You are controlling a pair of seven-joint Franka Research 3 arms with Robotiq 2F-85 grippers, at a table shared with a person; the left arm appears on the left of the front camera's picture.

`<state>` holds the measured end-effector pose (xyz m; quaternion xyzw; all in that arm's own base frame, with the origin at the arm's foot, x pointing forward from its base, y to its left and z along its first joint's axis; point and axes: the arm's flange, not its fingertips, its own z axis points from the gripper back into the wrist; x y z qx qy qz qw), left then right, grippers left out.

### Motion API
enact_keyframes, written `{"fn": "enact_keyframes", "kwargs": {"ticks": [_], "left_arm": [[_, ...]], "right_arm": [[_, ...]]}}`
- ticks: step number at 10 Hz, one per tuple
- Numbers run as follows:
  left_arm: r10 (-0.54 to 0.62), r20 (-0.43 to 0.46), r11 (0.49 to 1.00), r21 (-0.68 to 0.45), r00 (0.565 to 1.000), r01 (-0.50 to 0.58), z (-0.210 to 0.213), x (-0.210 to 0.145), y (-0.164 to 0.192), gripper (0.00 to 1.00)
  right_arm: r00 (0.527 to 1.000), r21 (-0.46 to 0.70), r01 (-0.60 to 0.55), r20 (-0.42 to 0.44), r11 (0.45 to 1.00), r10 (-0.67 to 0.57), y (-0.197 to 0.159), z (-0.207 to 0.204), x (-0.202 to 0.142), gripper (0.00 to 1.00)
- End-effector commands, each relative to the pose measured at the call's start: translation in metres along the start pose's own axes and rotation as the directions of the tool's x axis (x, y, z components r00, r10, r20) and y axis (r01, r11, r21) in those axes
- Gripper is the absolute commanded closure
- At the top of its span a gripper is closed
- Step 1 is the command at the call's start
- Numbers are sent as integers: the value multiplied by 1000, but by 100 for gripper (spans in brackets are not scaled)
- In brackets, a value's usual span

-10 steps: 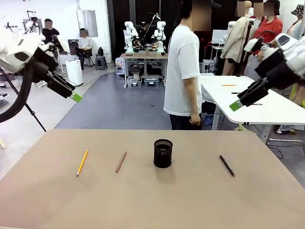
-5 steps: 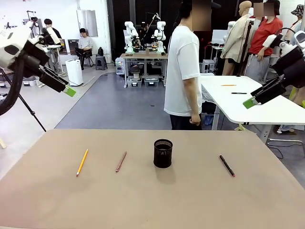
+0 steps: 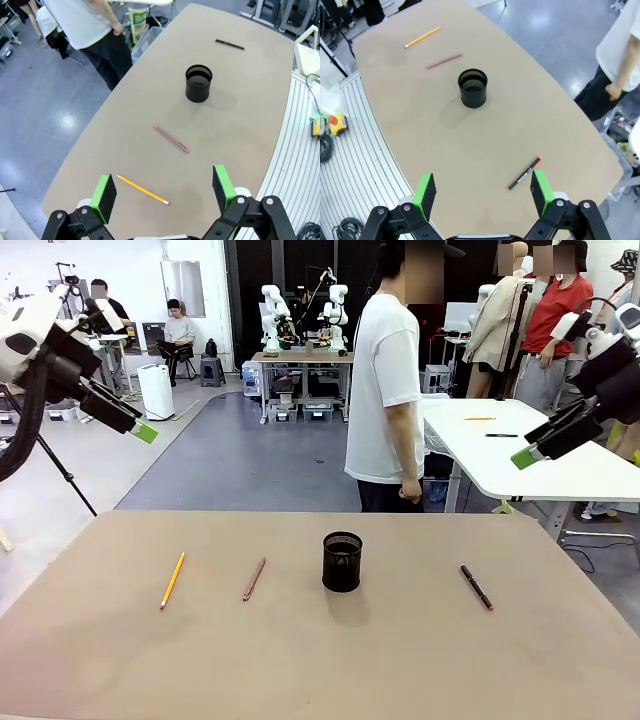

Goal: Place the pens into the pen holder.
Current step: Pick up a writing instrument from the table and place it into the Pen holder.

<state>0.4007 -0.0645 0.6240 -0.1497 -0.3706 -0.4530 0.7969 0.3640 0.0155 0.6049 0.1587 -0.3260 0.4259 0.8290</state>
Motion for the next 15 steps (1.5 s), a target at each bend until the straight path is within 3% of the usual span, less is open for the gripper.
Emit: {"fn": "enact_keyframes", "kwargs": {"ticks": [1, 3, 4, 15], "left_arm": [[26, 14, 999, -21, 1000, -25, 3, -7, -1, 0], [43, 39, 999, -23, 998, -42, 3, -15, 0, 0], [10, 0, 1000, -7, 1000, -10, -1, -3, 0, 0], [14, 3, 1000, -11, 1000, -14, -3, -3, -1, 0]], "right_arm": [[999, 23, -43, 27, 999, 43, -3, 7, 6, 0], [997, 3, -67, 26, 998, 67, -5, 5, 5, 0], [1000, -2, -20, 5, 1000, 20, 0, 6, 5, 0], [1000, -2, -20, 5, 1000, 20, 0, 6, 5, 0]]}}
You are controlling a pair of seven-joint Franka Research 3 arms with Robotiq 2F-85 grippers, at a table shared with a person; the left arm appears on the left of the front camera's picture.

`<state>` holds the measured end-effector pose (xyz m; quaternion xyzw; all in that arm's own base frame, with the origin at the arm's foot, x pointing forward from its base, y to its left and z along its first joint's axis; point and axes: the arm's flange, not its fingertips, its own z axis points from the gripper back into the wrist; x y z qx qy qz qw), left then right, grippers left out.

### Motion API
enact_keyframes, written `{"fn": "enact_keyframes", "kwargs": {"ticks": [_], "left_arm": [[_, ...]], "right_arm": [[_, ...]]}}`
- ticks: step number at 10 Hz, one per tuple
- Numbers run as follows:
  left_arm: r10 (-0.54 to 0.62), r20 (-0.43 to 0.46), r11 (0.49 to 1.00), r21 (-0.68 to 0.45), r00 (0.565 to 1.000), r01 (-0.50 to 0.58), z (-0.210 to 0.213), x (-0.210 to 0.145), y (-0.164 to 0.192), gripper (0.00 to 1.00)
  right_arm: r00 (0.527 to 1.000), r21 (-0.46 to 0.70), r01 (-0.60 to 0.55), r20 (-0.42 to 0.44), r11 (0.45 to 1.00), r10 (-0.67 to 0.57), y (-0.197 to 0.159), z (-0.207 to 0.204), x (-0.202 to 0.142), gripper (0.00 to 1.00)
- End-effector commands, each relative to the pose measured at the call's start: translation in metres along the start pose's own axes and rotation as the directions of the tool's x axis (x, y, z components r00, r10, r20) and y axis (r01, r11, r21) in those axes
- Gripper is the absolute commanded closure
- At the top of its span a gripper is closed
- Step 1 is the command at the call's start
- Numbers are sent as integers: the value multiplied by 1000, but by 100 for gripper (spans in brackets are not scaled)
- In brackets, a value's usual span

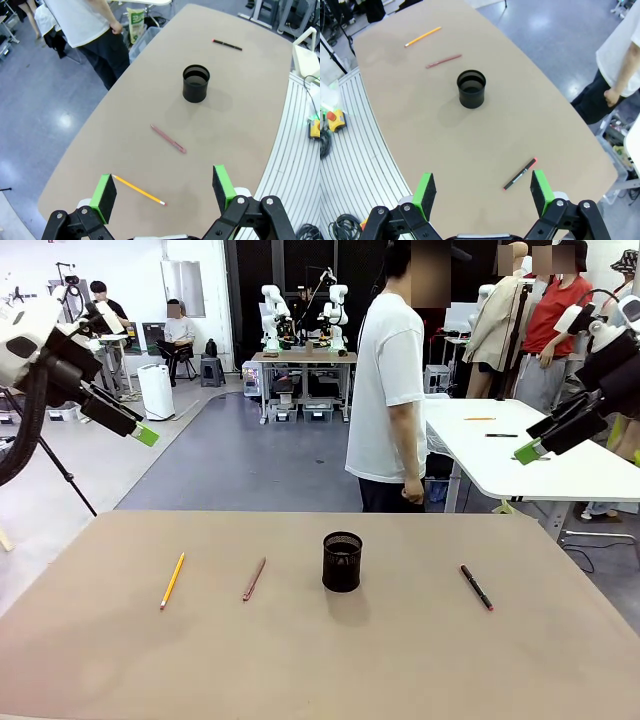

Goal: Place the pens into the pen holder.
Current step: Pick up a writing instrument from the table and place it into the Pen holder.

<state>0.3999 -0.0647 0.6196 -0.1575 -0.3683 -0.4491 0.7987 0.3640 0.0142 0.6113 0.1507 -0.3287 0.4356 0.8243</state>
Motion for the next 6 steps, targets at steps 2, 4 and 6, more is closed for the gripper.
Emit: {"fn": "enact_keyframes", "kwargs": {"ticks": [2, 4, 6], "left_arm": [[314, -182, 949, 82, 932, -304, -18, 5, 5, 0], [453, -256, 887, 228, 854, -402, -46, -5, 17, 0], [524, -308, 844, 315, 794, -434, -75, -24, 27, 0]], "right_arm": [[1000, 6, 6, 7, 1000, -6, 1, 0, 1, 0], [1000, 6, 6, 7, 1000, -6, 1, 0, 1, 0], [1000, 6, 6, 7, 1000, -6, 1, 0, 1, 0]]}}
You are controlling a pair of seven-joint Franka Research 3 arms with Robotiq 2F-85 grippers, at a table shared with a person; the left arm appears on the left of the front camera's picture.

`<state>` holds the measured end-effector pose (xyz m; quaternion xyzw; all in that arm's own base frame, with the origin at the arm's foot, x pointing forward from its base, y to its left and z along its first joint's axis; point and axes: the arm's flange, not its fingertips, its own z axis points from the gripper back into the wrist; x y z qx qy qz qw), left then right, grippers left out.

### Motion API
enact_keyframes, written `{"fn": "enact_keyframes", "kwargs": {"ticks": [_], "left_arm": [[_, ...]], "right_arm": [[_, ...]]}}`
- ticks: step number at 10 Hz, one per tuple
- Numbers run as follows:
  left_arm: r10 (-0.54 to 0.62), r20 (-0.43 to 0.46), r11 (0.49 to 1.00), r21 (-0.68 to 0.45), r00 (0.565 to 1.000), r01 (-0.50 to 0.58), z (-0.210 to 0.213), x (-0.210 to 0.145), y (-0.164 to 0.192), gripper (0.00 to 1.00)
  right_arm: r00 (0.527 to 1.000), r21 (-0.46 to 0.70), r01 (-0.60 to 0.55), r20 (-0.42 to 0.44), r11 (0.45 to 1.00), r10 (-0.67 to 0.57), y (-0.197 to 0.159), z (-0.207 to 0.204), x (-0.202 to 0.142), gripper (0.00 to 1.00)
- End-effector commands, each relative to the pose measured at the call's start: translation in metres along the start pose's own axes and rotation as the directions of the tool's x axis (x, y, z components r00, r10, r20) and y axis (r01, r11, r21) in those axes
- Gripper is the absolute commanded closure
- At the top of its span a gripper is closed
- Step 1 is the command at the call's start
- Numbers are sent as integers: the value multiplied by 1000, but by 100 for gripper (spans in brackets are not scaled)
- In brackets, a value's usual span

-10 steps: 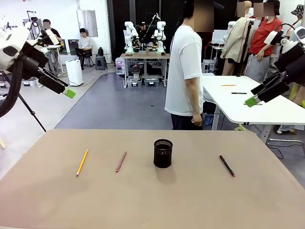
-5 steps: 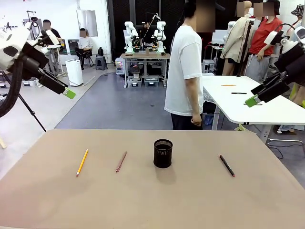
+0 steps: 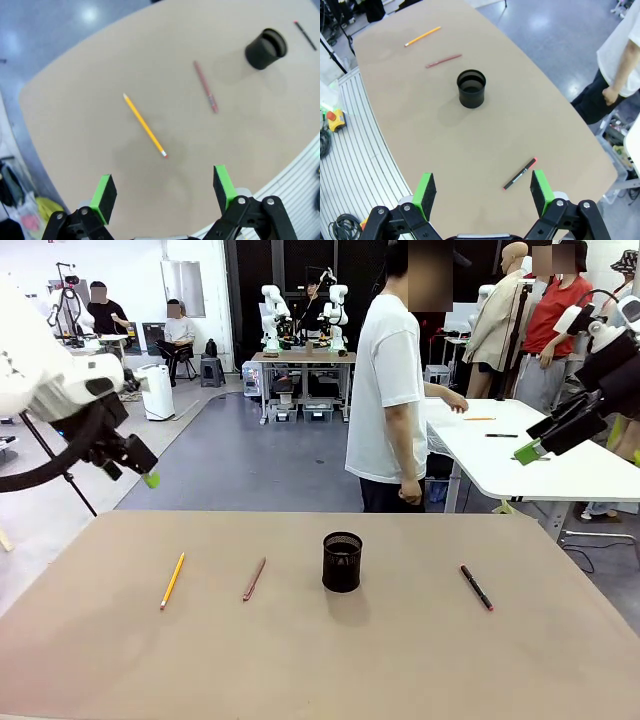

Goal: Place the pens into the pen holder.
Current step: Pick up a writing instrument from the table and place it into the Pen holder.

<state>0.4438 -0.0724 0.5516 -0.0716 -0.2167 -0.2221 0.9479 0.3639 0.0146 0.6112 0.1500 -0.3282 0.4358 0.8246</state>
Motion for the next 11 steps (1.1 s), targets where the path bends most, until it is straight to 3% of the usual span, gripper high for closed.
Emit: {"fn": "enact_keyframes", "kwargs": {"ticks": [1, 4, 11], "left_arm": [[52, -70, 998, 40, 996, -50, -26, 4, -5, 0], [83, -114, 995, 69, 990, -76, -77, -6, 0, 0], [59, -118, 998, 32, 991, -55, -77, -5, 0, 0]], "right_arm": [[1000, 7, 7, 9, 1000, -7, 1, 0, 1, 0], [1000, 7, 7, 9, 1000, -7, 1, 0, 1, 0], [1000, 7, 7, 9, 1000, -7, 1, 0, 1, 0]]}}
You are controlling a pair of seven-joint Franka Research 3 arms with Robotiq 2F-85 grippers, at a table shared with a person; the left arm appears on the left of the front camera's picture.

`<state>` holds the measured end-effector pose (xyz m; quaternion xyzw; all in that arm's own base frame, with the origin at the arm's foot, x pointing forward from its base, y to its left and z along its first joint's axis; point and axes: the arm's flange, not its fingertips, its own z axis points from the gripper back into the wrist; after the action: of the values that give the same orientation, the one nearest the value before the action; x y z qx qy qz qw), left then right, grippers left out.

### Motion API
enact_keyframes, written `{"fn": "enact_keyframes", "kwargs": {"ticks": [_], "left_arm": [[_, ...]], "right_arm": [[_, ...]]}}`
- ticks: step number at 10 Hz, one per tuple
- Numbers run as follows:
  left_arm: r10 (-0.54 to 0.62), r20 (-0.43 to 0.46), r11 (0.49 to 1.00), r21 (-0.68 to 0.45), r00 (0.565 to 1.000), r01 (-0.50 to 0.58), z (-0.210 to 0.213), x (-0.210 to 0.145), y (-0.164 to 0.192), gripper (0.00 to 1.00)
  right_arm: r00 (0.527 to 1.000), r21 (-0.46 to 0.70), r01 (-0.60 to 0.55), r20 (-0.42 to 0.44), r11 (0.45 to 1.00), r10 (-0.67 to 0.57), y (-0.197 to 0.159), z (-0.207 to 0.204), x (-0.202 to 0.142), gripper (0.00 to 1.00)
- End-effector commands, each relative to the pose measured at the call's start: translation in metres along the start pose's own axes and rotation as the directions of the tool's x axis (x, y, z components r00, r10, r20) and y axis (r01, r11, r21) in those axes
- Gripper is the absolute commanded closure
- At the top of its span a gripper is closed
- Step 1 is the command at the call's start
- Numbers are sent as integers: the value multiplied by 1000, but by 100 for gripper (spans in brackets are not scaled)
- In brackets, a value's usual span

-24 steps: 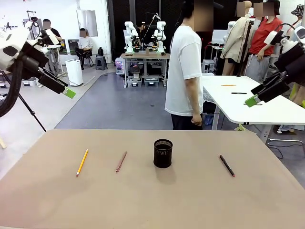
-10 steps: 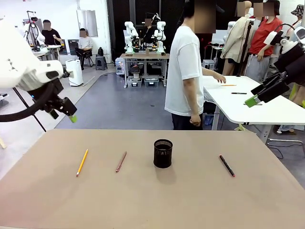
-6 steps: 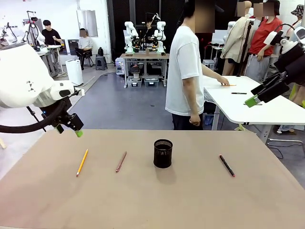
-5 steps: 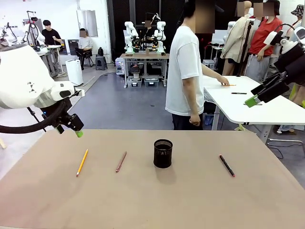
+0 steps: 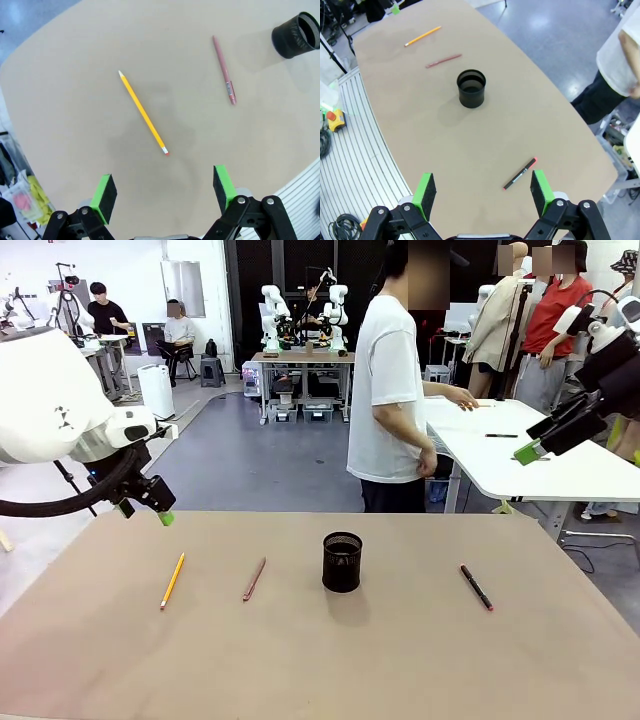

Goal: Place the pens into the pen holder.
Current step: Pick up a writing instrument from the table and place it into the Pen holder.

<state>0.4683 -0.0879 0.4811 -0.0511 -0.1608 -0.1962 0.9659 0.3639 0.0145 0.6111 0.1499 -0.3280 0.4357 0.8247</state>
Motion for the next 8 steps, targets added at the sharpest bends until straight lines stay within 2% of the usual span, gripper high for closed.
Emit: {"fn": "enact_keyframes", "kwargs": {"ticks": [1, 3, 4, 6, 8], "left_arm": [[67, -44, 997, 44, 997, -65, -14, 17, 2, 0], [205, -114, 964, 196, 972, -180, -67, 44, 13, 0], [226, -136, 958, 210, 965, -194, -87, 50, 19, 0], [267, -118, 936, 268, 956, -228, -122, 56, 33, 0], [280, -132, 939, 243, 951, -243, -154, 58, 42, 0]], "right_arm": [[1000, 7, 6, 10, 1000, -7, 1, 0, 1, 0], [1000, 7, 6, 10, 1000, -7, 1, 0, 1, 0], [1000, 7, 6, 10, 1000, -7, 1, 0, 1, 0], [1000, 7, 6, 10, 1000, -7, 1, 0, 1, 0], [1000, 7, 6, 10, 1000, -7, 1, 0, 1, 0]]}}
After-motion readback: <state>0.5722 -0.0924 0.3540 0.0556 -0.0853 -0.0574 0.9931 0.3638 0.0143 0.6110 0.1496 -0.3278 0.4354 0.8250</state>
